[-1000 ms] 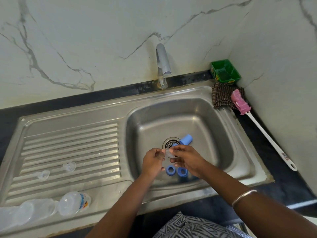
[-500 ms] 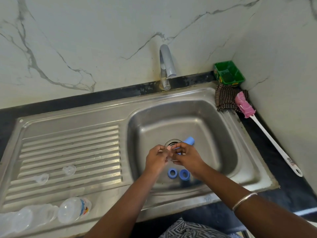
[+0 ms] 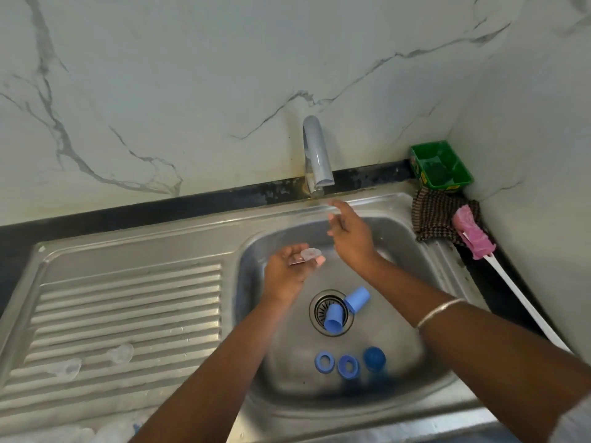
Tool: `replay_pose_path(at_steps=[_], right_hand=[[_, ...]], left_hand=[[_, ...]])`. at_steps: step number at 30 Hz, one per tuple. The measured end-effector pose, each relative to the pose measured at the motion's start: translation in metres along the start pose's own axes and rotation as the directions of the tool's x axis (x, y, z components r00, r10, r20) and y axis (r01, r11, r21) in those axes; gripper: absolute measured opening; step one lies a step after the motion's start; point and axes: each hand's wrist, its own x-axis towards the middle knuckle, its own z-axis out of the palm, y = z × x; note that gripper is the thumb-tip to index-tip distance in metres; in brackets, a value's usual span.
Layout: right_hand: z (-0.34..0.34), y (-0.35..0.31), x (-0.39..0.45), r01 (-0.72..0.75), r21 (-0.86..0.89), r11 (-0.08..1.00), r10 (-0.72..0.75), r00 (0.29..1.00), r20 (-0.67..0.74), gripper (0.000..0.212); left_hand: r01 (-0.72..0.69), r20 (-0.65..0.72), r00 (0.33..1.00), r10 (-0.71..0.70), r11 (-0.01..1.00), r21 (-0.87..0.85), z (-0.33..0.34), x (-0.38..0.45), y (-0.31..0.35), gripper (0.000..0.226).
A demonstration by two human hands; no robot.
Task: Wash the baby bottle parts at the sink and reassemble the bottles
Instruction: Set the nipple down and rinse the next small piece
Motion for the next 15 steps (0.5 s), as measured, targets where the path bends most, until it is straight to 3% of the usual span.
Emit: replay_pose_path(at_steps=[7, 13, 15], right_hand=[[0.006, -0.021, 0.064, 0.055, -0.039, 0.998, -0.052, 0.996, 0.079, 0.035], [0.012, -0.018, 0.087, -0.013, -0.006, 1.000, 0.014, 0.983, 0.181, 0.016], [0.014, -0.019, 0.088, -0.003, -0.019, 1.000, 0.007, 0.984, 0.180, 0.024]], left_hand=[[-0.123, 0.018, 0.992, 0.124, 0.992, -0.035, 0.012, 0.024, 0.023, 0.029], [-0.202, 0.024, 0.979, 0.202, 0.979, -0.015, 0.016, 0.030, 0.029, 0.031], [-0.205, 0.029, 0.978, 0.206, 0.979, -0.023, 0.016, 0.031, 0.030, 0.033]])
